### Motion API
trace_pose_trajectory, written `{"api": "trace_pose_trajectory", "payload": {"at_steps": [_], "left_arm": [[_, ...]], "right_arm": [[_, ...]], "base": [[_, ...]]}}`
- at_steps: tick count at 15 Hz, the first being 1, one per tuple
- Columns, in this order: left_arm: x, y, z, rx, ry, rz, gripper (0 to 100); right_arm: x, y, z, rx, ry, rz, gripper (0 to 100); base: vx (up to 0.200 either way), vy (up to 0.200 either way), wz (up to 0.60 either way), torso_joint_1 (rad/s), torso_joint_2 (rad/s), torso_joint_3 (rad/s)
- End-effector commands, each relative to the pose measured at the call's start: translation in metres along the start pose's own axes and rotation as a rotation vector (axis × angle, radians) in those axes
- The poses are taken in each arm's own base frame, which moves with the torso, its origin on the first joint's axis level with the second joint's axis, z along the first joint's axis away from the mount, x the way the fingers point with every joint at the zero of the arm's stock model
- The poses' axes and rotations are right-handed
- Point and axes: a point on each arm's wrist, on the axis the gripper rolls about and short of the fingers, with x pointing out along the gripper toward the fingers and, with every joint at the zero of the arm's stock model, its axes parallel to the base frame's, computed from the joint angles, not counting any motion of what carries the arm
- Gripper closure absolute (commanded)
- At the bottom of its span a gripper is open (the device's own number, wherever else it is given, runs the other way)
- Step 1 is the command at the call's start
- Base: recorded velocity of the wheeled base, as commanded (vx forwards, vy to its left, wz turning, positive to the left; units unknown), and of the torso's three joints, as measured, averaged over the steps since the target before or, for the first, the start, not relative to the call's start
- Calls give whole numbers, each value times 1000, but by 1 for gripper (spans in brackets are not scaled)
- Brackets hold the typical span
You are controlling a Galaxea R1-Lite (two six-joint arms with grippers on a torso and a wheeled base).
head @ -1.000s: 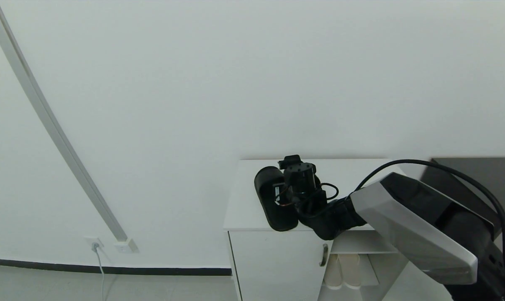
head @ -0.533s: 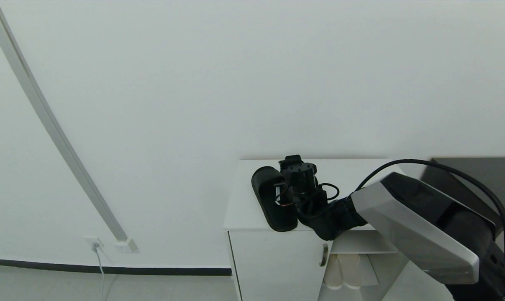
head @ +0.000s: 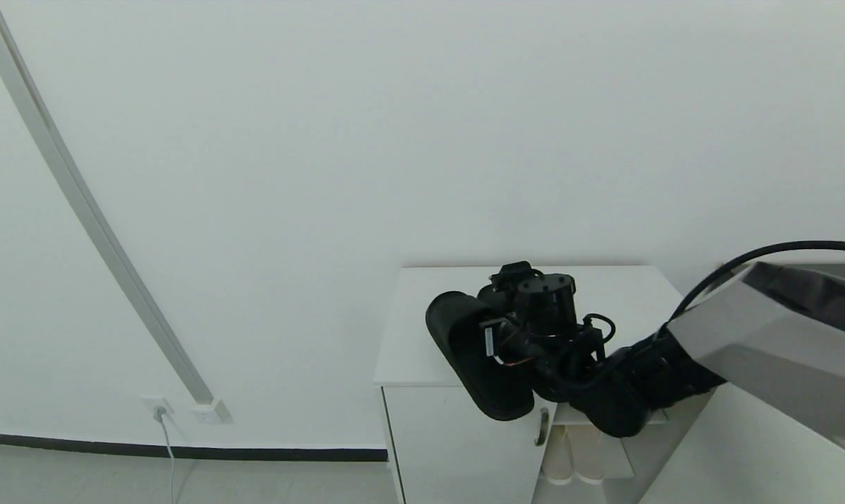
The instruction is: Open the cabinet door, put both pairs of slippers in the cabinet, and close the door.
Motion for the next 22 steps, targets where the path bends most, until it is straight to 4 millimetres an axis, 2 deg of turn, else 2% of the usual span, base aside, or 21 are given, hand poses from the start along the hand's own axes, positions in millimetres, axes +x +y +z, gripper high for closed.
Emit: {"api": "trace_pose_trajectory", "payload": {"at_steps": [1, 5, 8, 19, 22], "left_arm": [[0, 0, 0, 0, 1, 0, 100], [0, 0, 0, 0, 1, 0, 100], [0, 0, 0, 2, 0, -3, 100], [0, 0, 0, 0, 0, -3, 100], [0, 0, 0, 0, 2, -1, 100]], "right_arm": [[-50, -5, 23, 12, -47, 46, 100], [-95, -1, 21, -5, -20, 157, 100], [-120, -2, 12, -22, 23, 238, 100], [-127, 1, 4, -34, 48, 266, 100], [-128, 3, 3, -37, 51, 270, 100]], "base": [[0, 0, 0, 0, 0, 0], [0, 0, 0, 0, 0, 0], [0, 0, 0, 0, 0, 0], [0, 0, 0, 0, 0, 0], [-200, 0, 0, 10, 4, 2]]}}
